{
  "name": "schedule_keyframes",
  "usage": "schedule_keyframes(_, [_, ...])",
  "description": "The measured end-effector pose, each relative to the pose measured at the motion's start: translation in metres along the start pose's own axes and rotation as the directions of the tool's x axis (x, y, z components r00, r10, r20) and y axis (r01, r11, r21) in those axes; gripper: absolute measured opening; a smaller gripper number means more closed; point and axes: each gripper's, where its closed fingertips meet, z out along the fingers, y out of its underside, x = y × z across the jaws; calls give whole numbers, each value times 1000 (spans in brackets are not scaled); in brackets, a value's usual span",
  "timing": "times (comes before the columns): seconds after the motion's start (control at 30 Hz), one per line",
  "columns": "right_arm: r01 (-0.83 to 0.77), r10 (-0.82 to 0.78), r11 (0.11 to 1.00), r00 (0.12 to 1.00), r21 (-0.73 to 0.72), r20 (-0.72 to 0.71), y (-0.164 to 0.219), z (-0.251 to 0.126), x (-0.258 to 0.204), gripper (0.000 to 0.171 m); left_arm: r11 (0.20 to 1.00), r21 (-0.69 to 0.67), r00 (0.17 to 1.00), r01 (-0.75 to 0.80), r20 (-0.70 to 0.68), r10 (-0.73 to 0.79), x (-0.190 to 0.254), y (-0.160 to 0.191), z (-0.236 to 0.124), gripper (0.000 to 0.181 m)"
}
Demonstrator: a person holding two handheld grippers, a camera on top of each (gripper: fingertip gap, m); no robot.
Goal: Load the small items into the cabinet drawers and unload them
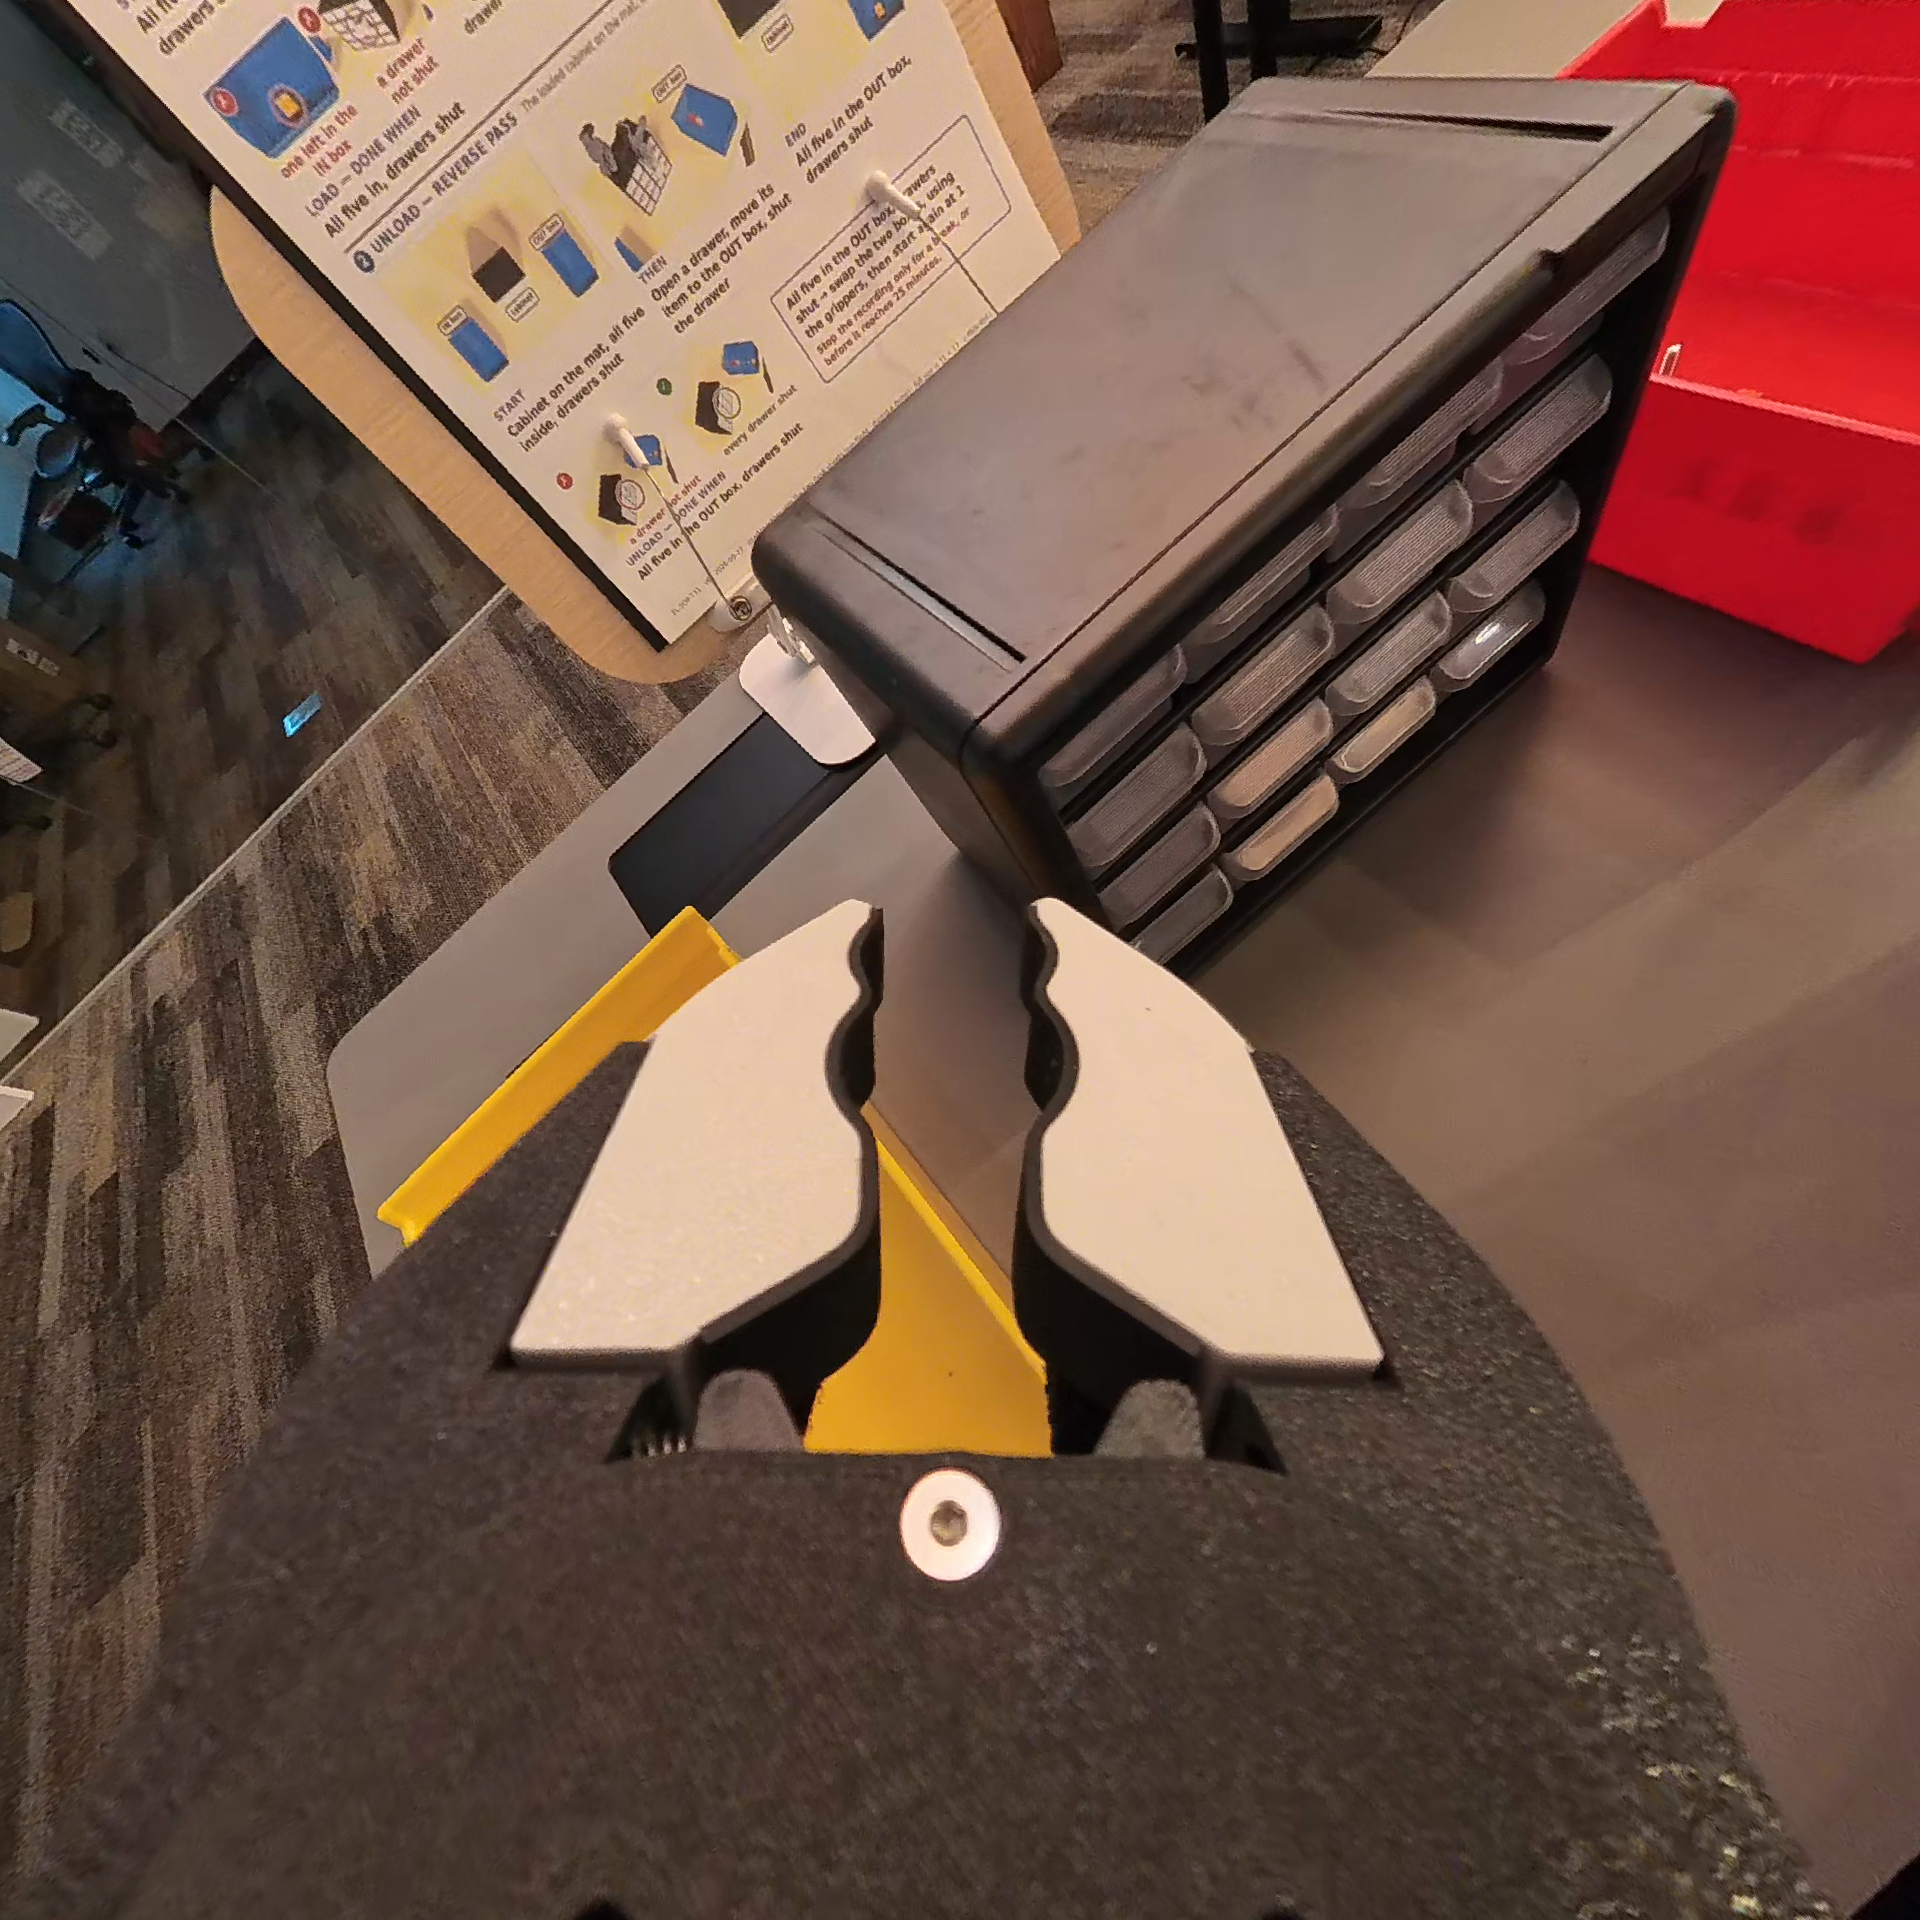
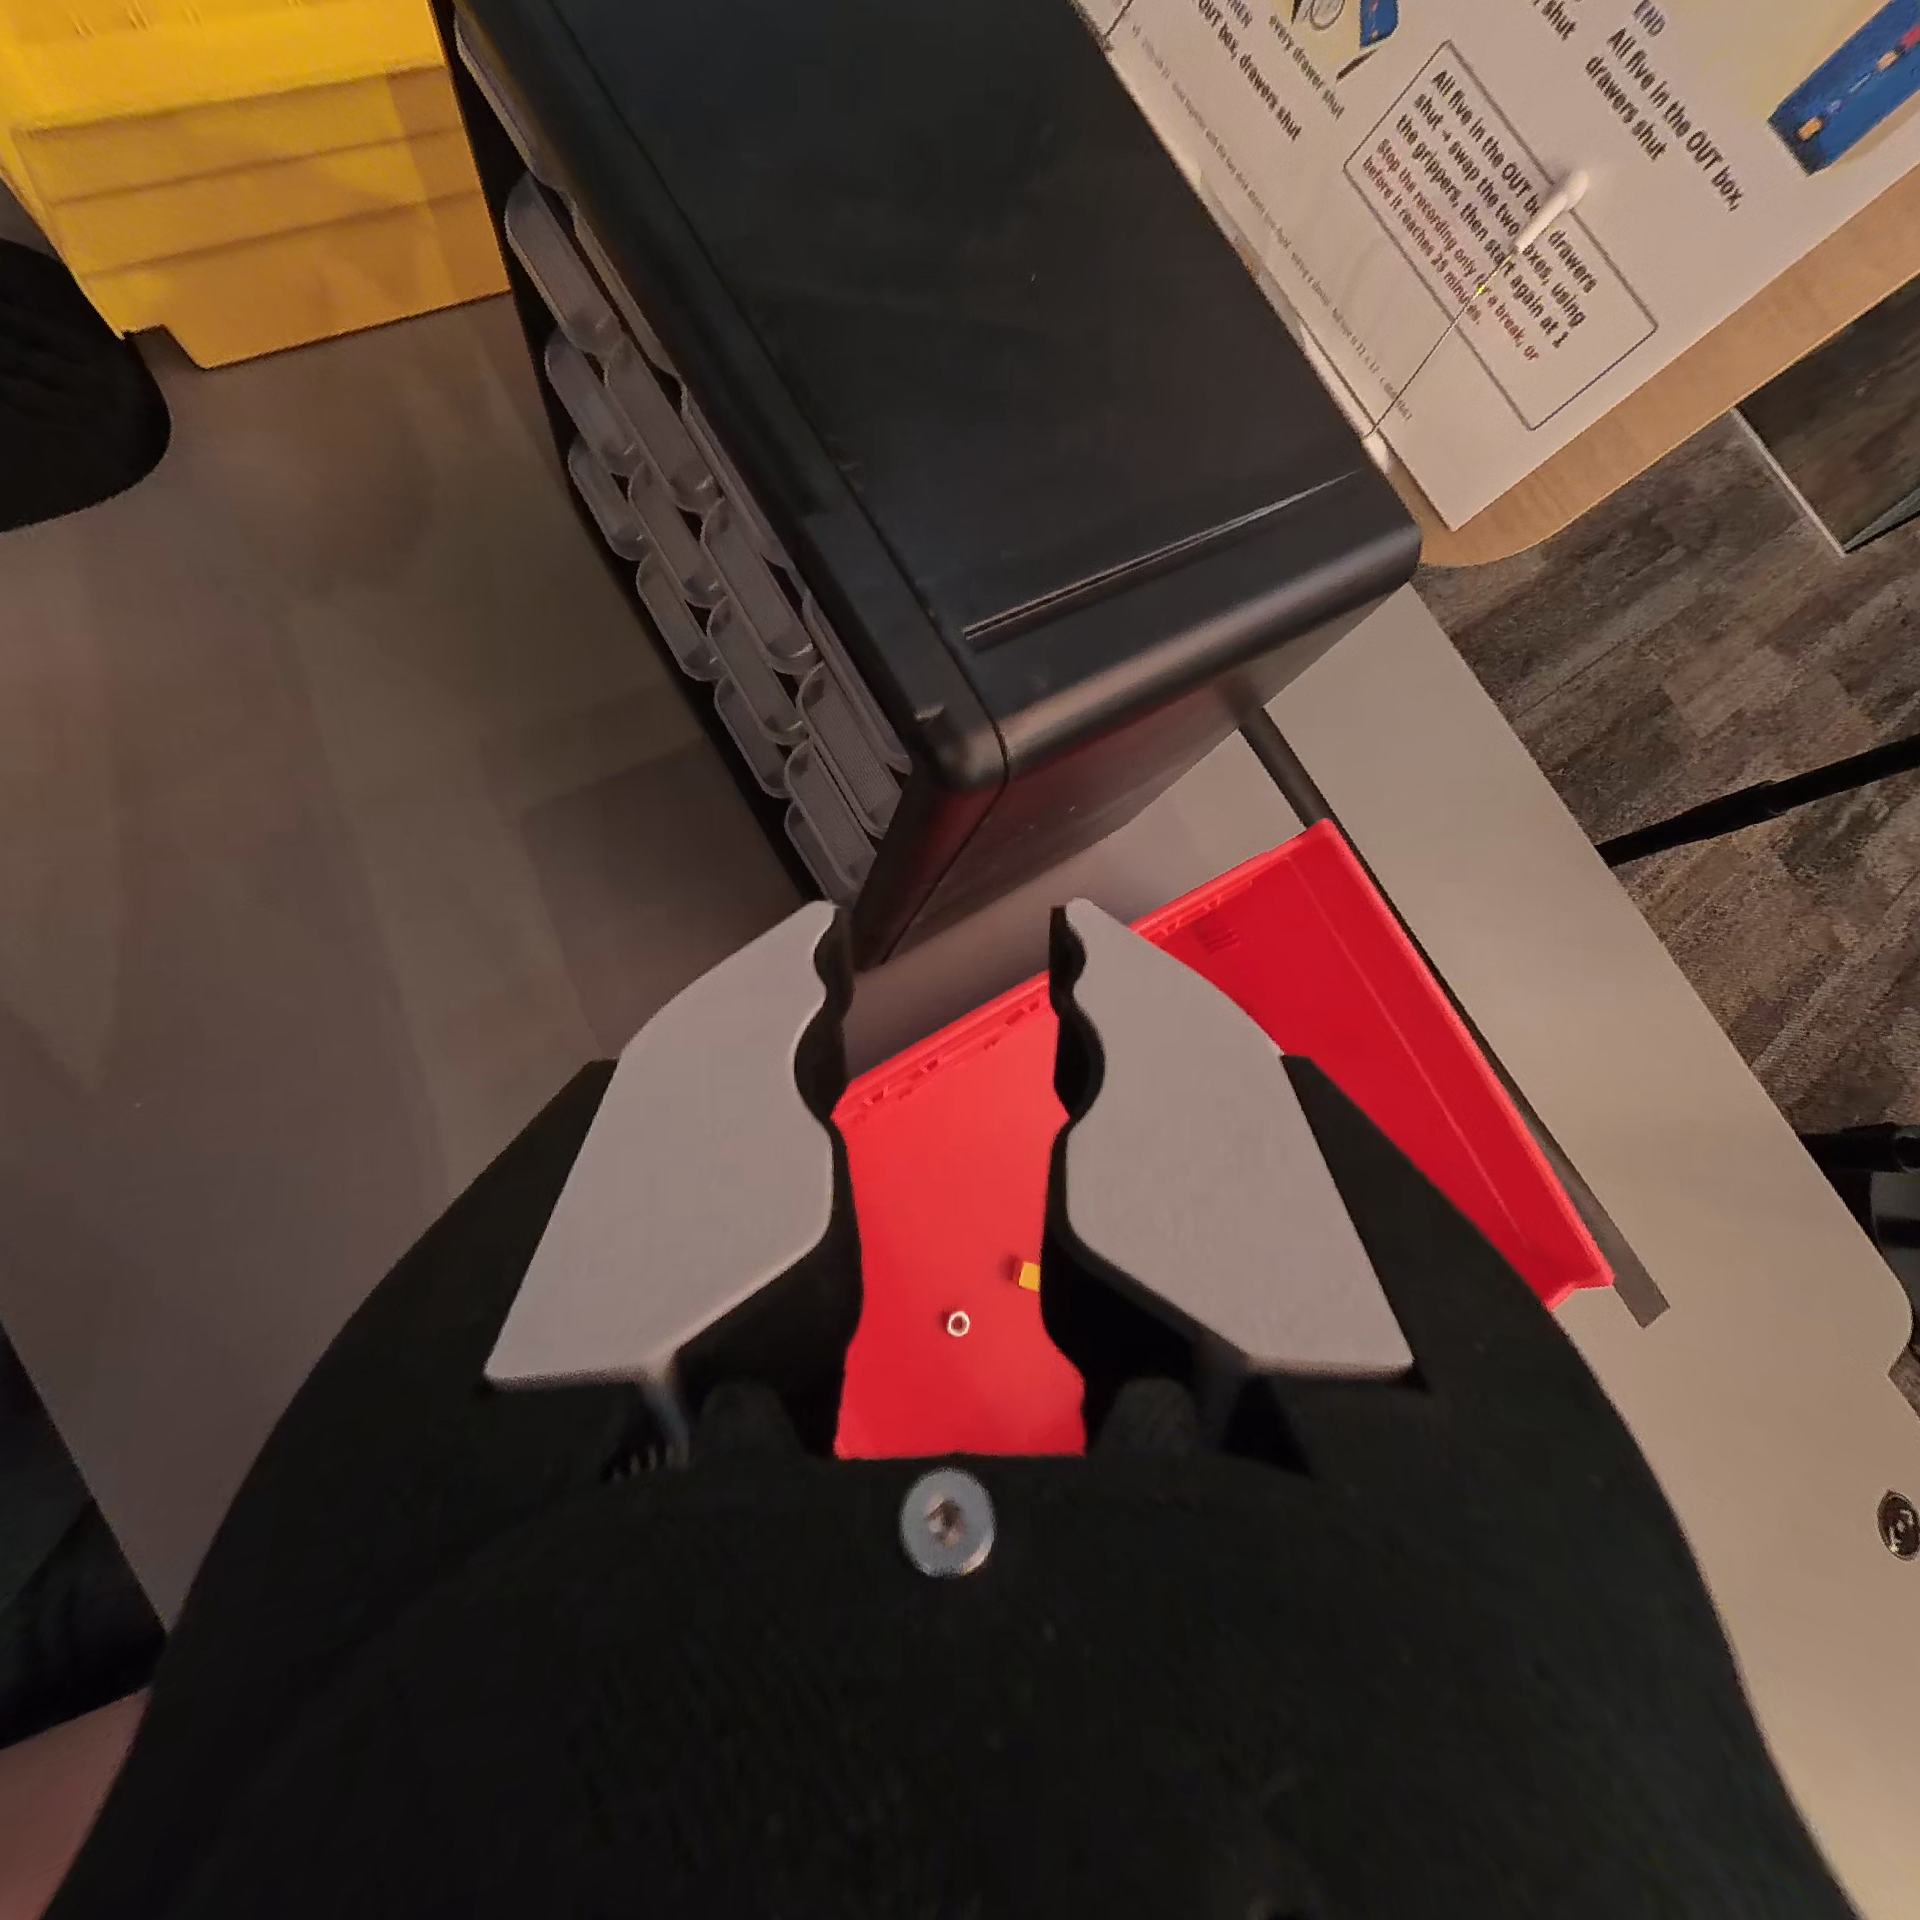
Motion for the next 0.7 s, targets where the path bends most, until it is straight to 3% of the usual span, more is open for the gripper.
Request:
schedule_keyframes(0.37, [-6,8,999,1000,49,-28,-7,-9,2,31,998,60,1000,13,-13,-12,-1,-9,-2,9])
schedule_keyframes(0.7, [-23,32,995,995,100,-91,-12,-19,12,29,998,50,999,45,-16,-45,0,-5,-6,9])
